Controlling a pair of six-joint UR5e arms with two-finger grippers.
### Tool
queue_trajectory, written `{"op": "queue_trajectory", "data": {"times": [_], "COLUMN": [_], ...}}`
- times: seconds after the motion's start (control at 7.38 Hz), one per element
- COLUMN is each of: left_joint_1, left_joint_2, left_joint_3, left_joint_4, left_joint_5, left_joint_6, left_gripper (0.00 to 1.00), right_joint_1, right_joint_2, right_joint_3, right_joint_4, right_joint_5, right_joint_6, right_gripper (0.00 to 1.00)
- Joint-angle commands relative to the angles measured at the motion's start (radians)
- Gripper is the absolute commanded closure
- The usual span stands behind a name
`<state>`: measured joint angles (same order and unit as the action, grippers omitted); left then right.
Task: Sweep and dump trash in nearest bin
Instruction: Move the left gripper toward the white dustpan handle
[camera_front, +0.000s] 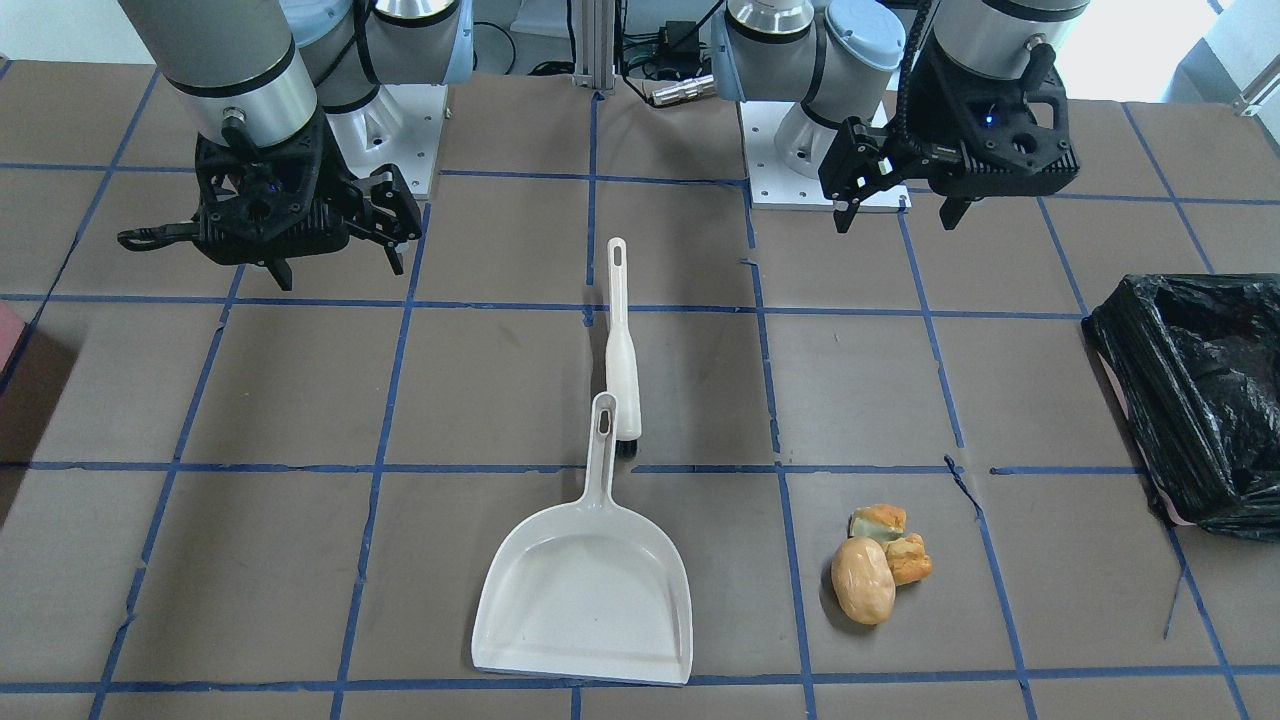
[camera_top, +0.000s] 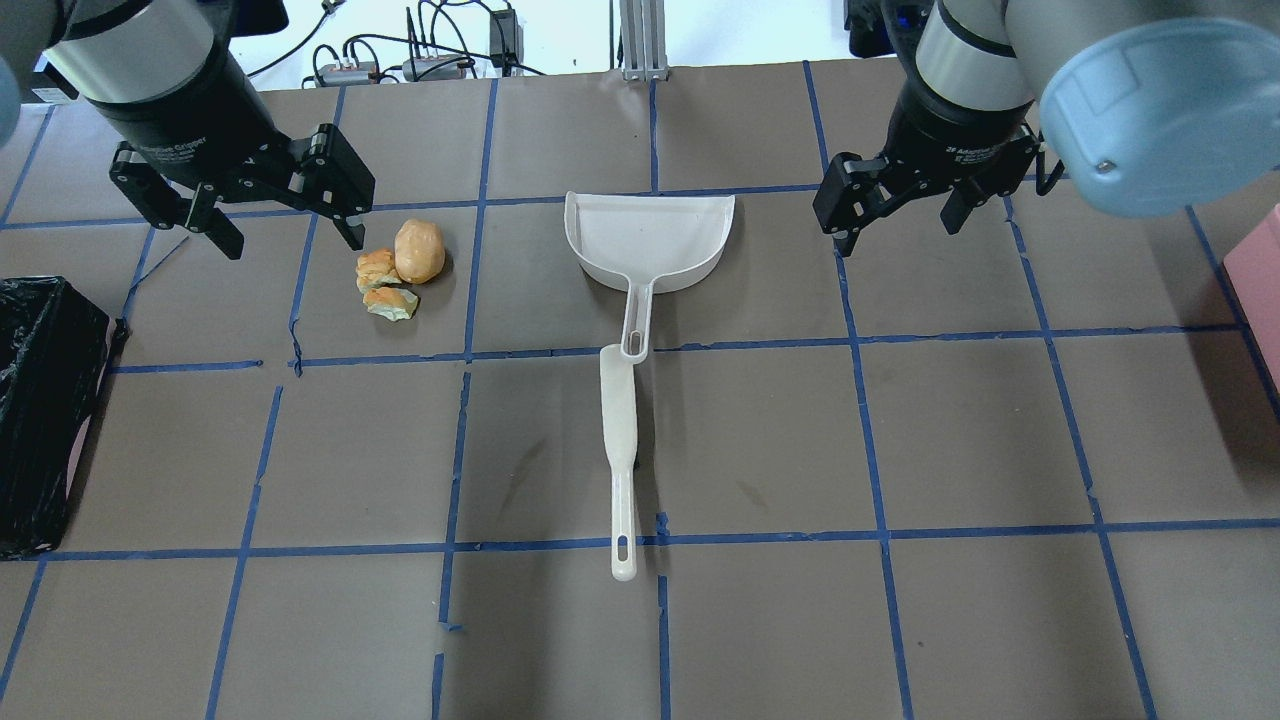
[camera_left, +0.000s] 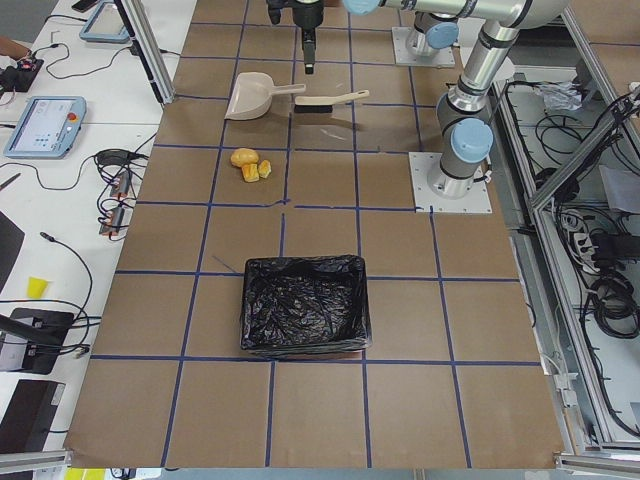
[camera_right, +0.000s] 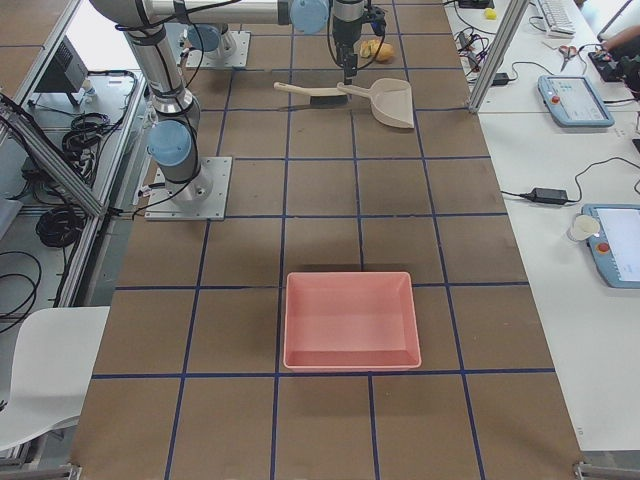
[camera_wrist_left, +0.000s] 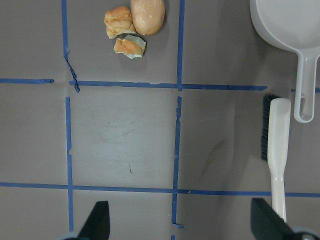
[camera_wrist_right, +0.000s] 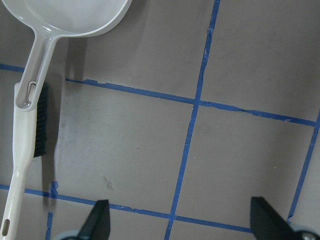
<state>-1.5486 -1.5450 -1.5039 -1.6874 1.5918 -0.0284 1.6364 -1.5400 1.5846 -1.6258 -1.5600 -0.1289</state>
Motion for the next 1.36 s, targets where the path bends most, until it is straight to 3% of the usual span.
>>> {"op": "queue_trajectory", "data": {"times": [0.0,0.54,0.81,1.22], "left_joint_1": [-0.022,-0.042,-0.155,-0.237], "left_joint_2": [0.003,-0.029,-0.096,-0.190], "left_joint_3": [0.002,-0.033,-0.076,-0.226], "left_joint_4": [-0.001,0.014,0.157,0.517], "left_joint_5": [0.002,-0.010,-0.007,-0.042], "left_joint_6": [-0.001,0.007,0.005,-0.031], "left_gripper": [0.00,0.00,0.00,0.00], "right_joint_1": [-0.006,-0.003,-0.006,-0.013], "right_joint_2": [0.003,0.001,0.003,0.003], "right_joint_3": [0.002,0.002,0.002,0.002], "right_joint_4": [0.000,0.000,0.001,-0.002], "right_joint_5": [0.000,0.000,0.000,0.000], "right_joint_6": [0.000,0.000,0.000,-0.001], "right_gripper": [0.00,0.00,0.00,0.00]}}
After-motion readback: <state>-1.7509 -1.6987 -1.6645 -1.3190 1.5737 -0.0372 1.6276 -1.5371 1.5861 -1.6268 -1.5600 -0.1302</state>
